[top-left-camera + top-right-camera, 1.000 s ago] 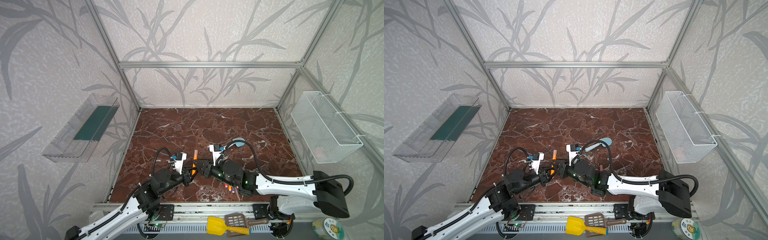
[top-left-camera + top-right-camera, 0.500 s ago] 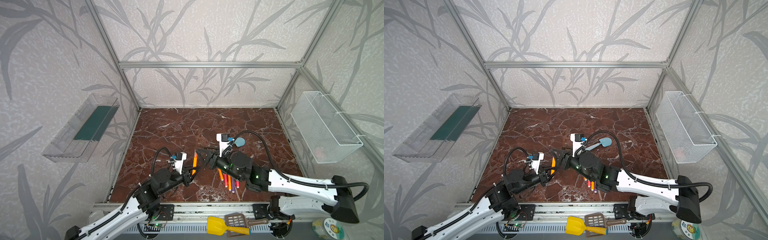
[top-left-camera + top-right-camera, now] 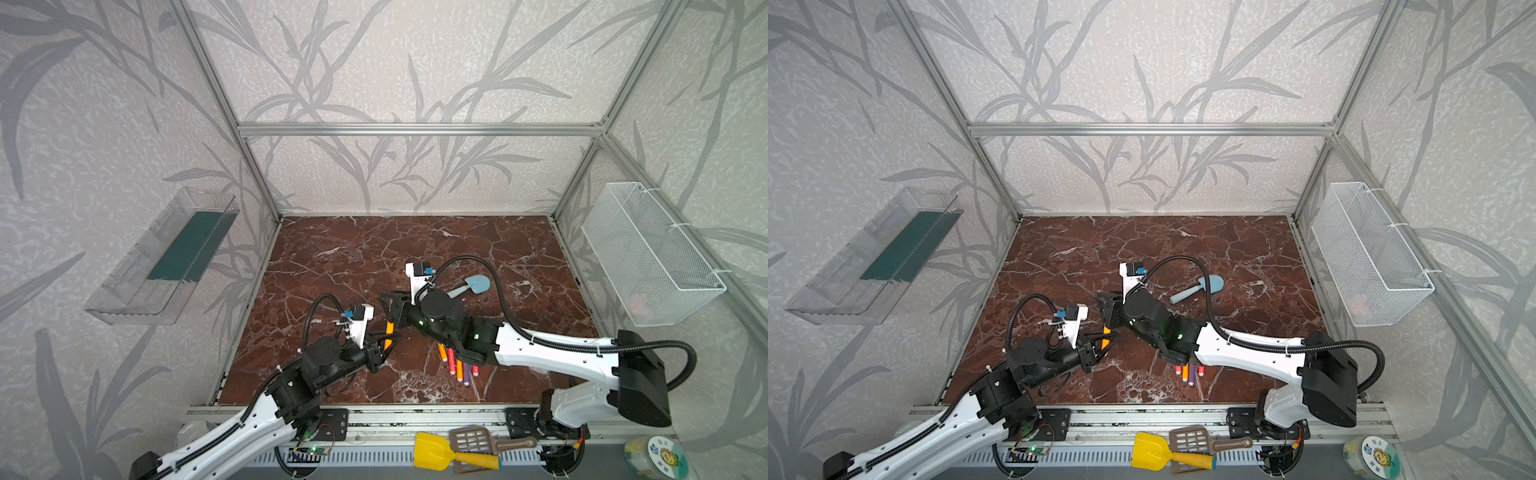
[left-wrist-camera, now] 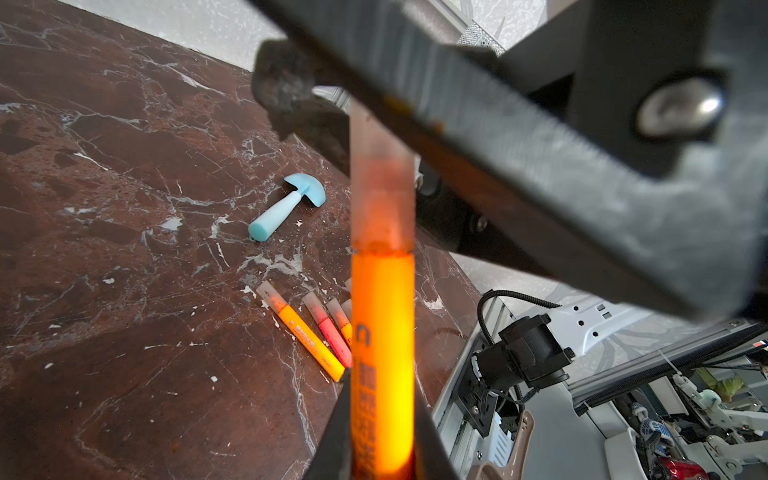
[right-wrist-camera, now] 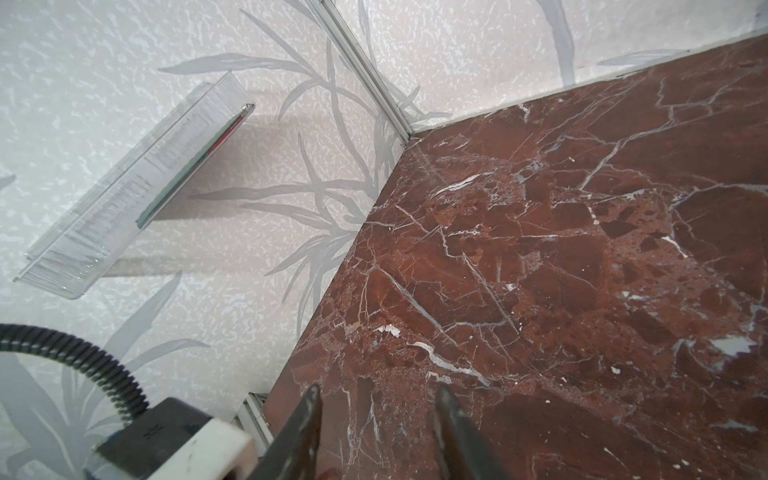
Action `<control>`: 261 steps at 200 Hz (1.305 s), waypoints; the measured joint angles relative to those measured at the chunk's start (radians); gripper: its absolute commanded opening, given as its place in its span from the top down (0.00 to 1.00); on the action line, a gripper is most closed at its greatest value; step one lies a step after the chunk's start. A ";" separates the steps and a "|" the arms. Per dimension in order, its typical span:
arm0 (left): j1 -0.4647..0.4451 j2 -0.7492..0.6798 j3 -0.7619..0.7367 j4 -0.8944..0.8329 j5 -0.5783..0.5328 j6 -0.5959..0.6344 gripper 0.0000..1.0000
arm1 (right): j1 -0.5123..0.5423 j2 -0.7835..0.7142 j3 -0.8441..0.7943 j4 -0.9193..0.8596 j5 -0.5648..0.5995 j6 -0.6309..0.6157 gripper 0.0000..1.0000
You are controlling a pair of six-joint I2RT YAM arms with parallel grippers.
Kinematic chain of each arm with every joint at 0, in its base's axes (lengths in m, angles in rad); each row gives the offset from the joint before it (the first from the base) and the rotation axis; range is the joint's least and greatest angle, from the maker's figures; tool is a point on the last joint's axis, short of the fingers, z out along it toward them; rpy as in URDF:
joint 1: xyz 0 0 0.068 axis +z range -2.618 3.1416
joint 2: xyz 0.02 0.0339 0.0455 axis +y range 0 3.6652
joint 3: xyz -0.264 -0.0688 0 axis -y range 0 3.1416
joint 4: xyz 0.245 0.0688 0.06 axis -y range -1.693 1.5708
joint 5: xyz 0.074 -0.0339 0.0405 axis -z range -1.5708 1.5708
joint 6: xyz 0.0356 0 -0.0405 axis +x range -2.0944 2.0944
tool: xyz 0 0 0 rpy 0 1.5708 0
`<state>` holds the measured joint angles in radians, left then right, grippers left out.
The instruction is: Insert the pens into the pen caps
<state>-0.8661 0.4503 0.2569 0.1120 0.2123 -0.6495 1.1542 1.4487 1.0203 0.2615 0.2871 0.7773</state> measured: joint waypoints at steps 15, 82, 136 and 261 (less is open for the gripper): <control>0.000 0.000 0.003 0.000 0.000 0.003 1.00 | -0.001 0.008 0.008 0.002 -0.008 0.005 0.77; 0.000 -0.001 0.012 -0.026 -0.021 0.022 1.00 | -0.010 0.009 -0.013 0.027 -0.062 0.026 1.00; 0.041 0.053 0.068 -0.056 0.050 0.057 1.00 | 0.002 -0.027 -0.072 0.106 -0.043 0.002 1.00; 0.065 0.183 0.265 -0.302 0.045 0.250 1.00 | 0.121 -0.010 -0.087 0.171 0.364 0.062 1.00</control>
<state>-0.8009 0.6338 0.5217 -0.1898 0.2577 -0.3992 1.2755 1.4391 0.9337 0.4320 0.6510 0.8394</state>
